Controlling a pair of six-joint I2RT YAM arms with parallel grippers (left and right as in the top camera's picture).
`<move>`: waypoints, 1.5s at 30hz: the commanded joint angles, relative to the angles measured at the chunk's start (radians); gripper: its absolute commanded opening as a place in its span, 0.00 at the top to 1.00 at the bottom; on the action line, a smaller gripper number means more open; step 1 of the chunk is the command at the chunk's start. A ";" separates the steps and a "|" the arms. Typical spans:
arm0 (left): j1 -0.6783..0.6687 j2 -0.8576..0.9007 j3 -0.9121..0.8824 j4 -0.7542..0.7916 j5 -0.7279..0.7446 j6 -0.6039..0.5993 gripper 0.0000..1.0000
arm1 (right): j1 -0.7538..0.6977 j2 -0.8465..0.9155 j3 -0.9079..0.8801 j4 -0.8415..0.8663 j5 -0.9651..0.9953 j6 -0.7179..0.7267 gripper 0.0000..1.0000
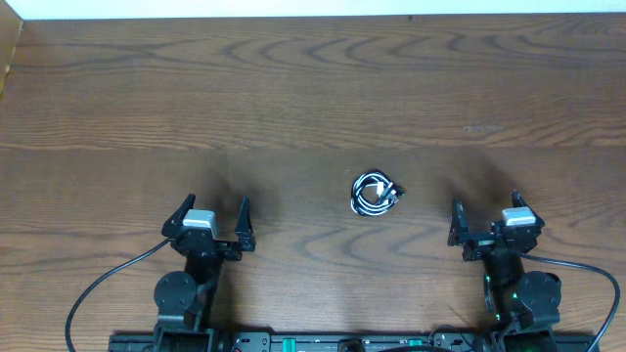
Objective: Untangle cables
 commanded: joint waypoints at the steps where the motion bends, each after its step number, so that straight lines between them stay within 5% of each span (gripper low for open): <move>1: 0.005 -0.006 -0.010 -0.044 0.013 0.013 0.02 | 0.003 -0.002 0.001 -0.007 0.002 -0.008 0.01; 33: 0.005 -0.006 -0.010 -0.045 0.018 0.010 0.02 | 0.003 -0.002 0.001 -0.005 -0.006 -0.007 0.01; 36: 0.005 -0.006 -0.010 -0.041 0.025 -0.080 0.02 | 0.003 -0.002 0.001 -0.005 -0.006 -0.007 0.01; 39: 0.005 -0.005 0.001 -0.064 0.036 -0.304 0.02 | 0.003 -0.002 0.001 -0.006 -0.007 0.002 0.01; 45: 0.005 0.024 0.038 -0.116 0.072 -0.315 0.02 | 0.003 0.001 0.002 -0.012 -0.024 0.101 0.01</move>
